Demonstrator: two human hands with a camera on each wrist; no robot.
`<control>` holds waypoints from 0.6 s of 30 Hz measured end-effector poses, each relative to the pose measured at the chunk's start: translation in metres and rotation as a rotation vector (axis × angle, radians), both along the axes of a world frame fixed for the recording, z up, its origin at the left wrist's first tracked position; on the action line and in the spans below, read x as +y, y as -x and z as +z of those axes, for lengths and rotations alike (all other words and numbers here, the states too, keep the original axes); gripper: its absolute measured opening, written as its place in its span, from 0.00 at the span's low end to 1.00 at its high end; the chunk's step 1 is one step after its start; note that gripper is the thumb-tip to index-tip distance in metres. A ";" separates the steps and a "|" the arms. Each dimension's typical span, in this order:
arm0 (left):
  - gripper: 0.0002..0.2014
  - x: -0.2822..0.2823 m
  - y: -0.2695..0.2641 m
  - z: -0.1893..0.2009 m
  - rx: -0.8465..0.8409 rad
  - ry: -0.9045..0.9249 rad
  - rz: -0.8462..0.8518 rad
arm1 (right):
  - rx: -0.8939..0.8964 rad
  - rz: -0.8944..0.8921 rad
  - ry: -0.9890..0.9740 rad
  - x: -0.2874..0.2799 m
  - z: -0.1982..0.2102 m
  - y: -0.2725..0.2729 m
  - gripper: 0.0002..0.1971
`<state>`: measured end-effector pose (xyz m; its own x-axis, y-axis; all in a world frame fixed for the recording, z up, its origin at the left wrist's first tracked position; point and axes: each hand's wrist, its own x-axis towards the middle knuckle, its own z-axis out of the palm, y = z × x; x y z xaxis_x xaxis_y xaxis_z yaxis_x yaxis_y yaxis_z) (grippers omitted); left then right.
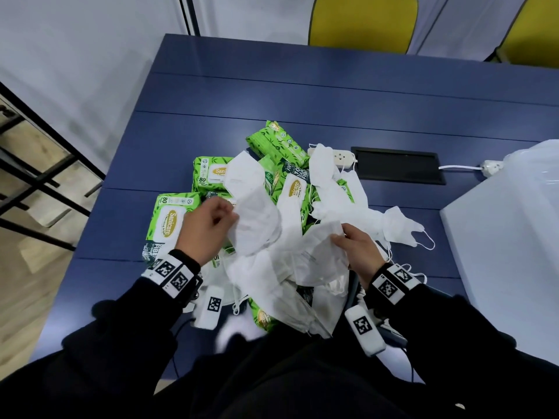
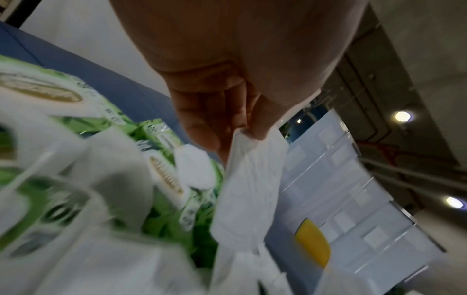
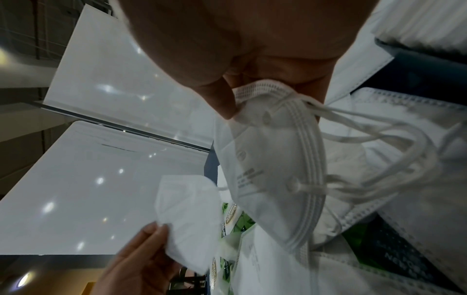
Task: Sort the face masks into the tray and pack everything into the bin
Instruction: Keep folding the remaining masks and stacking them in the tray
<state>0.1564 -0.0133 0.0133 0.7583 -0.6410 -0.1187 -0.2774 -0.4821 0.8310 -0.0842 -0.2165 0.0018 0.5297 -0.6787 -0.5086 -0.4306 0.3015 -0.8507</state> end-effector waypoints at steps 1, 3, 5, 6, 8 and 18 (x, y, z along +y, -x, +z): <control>0.06 0.001 -0.002 0.010 0.015 0.063 0.030 | -0.003 -0.004 -0.008 0.001 0.001 -0.002 0.06; 0.09 -0.001 -0.002 0.026 0.081 0.182 0.050 | -0.001 -0.016 -0.025 0.003 0.003 -0.005 0.06; 0.13 -0.004 0.003 0.041 0.225 0.304 0.057 | -0.001 -0.027 -0.056 0.007 0.003 -0.011 0.06; 0.13 -0.006 0.009 0.048 0.297 0.349 0.052 | 0.001 -0.027 -0.071 0.011 0.005 -0.014 0.07; 0.11 -0.011 0.027 0.054 0.420 0.372 0.001 | 0.005 -0.025 -0.108 0.016 0.009 -0.020 0.08; 0.07 -0.020 0.063 0.007 0.312 0.148 -0.004 | -0.090 -0.020 -0.209 0.038 0.028 -0.037 0.13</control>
<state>0.0935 -0.0329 0.0205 0.6976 -0.6713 -0.2502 0.0000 -0.3492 0.9371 -0.0468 -0.1786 0.0297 0.5667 -0.5740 -0.5911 -0.3484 0.4832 -0.8032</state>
